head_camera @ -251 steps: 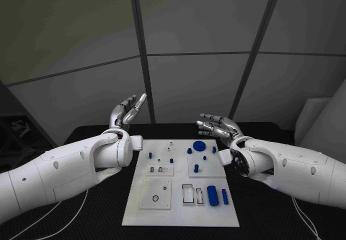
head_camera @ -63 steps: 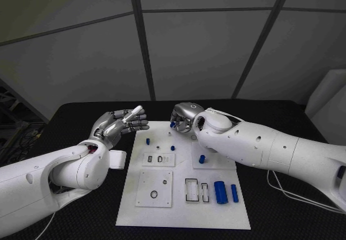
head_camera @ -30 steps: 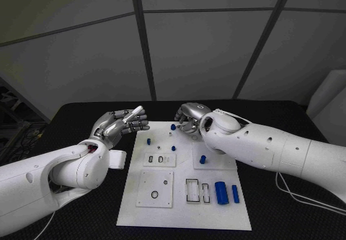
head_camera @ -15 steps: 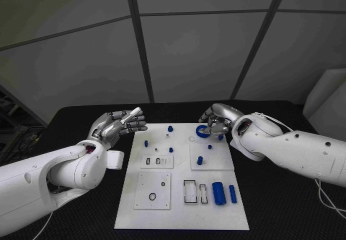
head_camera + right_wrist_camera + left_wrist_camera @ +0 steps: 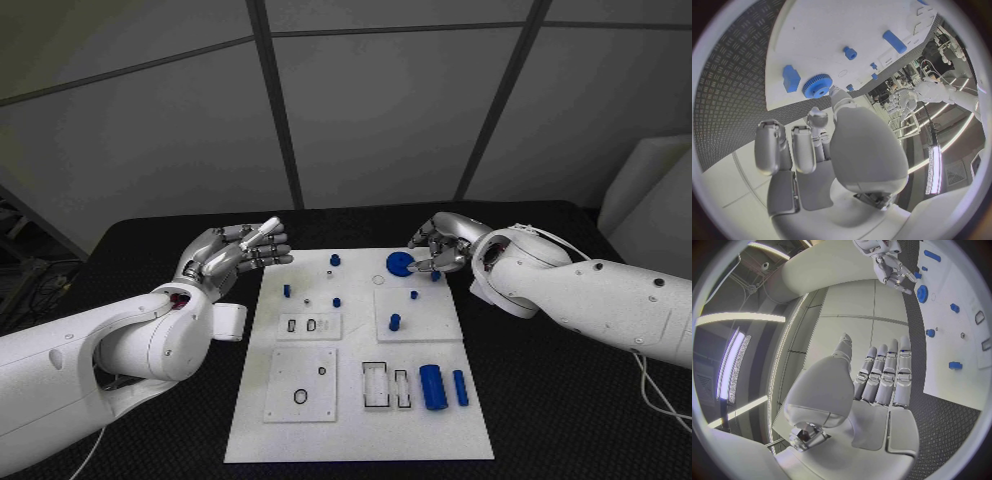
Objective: Assemble the parts on the task board
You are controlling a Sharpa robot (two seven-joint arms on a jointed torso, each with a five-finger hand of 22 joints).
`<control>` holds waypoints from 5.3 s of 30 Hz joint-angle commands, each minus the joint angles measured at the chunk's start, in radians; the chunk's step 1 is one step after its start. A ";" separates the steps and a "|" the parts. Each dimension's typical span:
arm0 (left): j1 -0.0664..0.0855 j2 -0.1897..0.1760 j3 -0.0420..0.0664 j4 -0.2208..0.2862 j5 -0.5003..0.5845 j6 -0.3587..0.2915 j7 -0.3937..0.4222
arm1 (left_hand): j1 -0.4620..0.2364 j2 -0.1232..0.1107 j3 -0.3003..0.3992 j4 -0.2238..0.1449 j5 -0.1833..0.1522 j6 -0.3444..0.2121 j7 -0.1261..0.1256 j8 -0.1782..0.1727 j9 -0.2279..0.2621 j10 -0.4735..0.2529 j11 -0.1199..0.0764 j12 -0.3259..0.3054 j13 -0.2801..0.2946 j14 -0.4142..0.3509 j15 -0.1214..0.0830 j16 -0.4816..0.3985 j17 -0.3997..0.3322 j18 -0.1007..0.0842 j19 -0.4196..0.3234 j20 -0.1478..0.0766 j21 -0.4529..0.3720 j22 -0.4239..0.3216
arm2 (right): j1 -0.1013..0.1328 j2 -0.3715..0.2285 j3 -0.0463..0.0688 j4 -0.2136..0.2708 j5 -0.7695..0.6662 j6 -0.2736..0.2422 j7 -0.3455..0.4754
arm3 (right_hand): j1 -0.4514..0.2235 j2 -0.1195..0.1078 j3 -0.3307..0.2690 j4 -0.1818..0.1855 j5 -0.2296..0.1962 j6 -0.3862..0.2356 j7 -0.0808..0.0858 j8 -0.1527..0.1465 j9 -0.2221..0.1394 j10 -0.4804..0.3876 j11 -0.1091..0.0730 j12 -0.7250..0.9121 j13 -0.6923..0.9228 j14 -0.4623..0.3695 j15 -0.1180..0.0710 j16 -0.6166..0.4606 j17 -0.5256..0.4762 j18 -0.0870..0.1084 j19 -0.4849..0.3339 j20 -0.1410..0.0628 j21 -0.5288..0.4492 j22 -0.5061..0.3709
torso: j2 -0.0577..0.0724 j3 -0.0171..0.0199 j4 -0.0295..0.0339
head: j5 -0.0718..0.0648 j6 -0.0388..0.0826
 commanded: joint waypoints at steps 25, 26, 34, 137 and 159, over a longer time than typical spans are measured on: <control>0.000 0.002 0.001 -0.002 -0.008 0.017 0.001 | 0.007 0.001 -0.001 -0.009 0.003 0.005 0.000 -0.005 0.000 0.008 0.000 -0.005 0.000 0.000 -0.001 -0.008 0.001 -0.020 -0.006 0.004 -0.004 -0.002 | 0.002 0.071 0.001 -0.072 -0.003 0.090 -0.075 | 0.029 0.016 -0.015 0.034 0.007 -0.014 0.003 0.023 0.002 0.079 0.011 0.205 0.216 0.067 0.014 0.038 0.074 -0.017 0.042 0.004 0.024 0.108 | 0.000 -0.0035 0.0024 | -0.002 -0.012; 0.000 0.002 0.001 -0.001 -0.008 0.017 0.001 | 0.007 0.001 -0.001 -0.009 0.003 0.005 0.000 -0.005 0.000 0.008 0.000 -0.005 0.000 0.000 -0.001 -0.008 0.001 -0.020 -0.006 0.004 -0.004 -0.002 | 0.002 0.072 0.001 -0.073 -0.003 0.092 -0.076 | 0.029 0.016 -0.015 0.034 0.007 -0.014 0.003 0.023 0.002 0.079 0.011 0.205 0.216 0.067 0.014 0.038 0.074 -0.017 0.042 0.004 0.024 0.108 | 0.000 -0.0034 0.0021 | -0.001 -0.013; 0.000 0.002 0.001 -0.001 -0.008 0.020 0.000 | 0.007 0.001 -0.002 -0.009 0.003 0.005 0.000 -0.006 0.000 0.008 0.000 -0.005 0.000 0.000 -0.001 -0.008 0.001 -0.020 -0.006 0.004 -0.004 -0.002 | 0.002 0.088 0.001 -0.085 -0.019 0.098 -0.088 | 0.039 0.026 -0.011 0.028 0.010 -0.006 0.002 0.032 0.003 0.095 0.011 0.241 0.254 0.070 0.014 0.044 0.089 -0.020 0.050 0.005 0.029 0.119 | 0.000 -0.0036 0.0028 | -0.002 -0.013; 0.002 0.013 0.001 -0.011 -0.008 0.036 -0.010 | -0.016 0.021 -0.018 0.002 0.003 -0.001 0.010 -0.018 -0.001 0.003 0.007 -0.020 -0.001 0.003 0.002 -0.024 0.004 -0.020 -0.002 0.006 -0.007 -0.006 | 0.002 0.347 -0.021 -0.092 -0.312 0.022 -0.091 | 0.050 0.063 0.098 -0.027 0.047 0.112 -0.019 0.045 0.004 0.154 -0.009 0.349 0.378 0.075 -0.003 0.060 0.125 -0.038 0.109 -0.012 0.065 0.200 | 0.000 -0.0023 0.0006 | 0.040 -0.037; 0.002 0.012 0.001 -0.010 -0.008 0.034 -0.011 | -0.011 0.021 -0.018 -0.003 0.003 -0.001 0.010 -0.019 -0.001 0.003 0.007 -0.021 0.000 0.003 0.002 -0.026 0.005 -0.019 -0.001 0.006 -0.008 -0.007 | 0.001 0.360 -0.024 -0.119 -0.311 0.054 -0.077 | -0.026 0.033 0.090 -0.021 -0.043 0.074 -0.004 -0.001 -0.002 0.138 0.007 0.328 0.363 0.075 0.011 0.062 0.130 -0.038 0.108 0.002 0.064 0.200 | 0.000 -0.0018 -0.0001 | 0.043 -0.046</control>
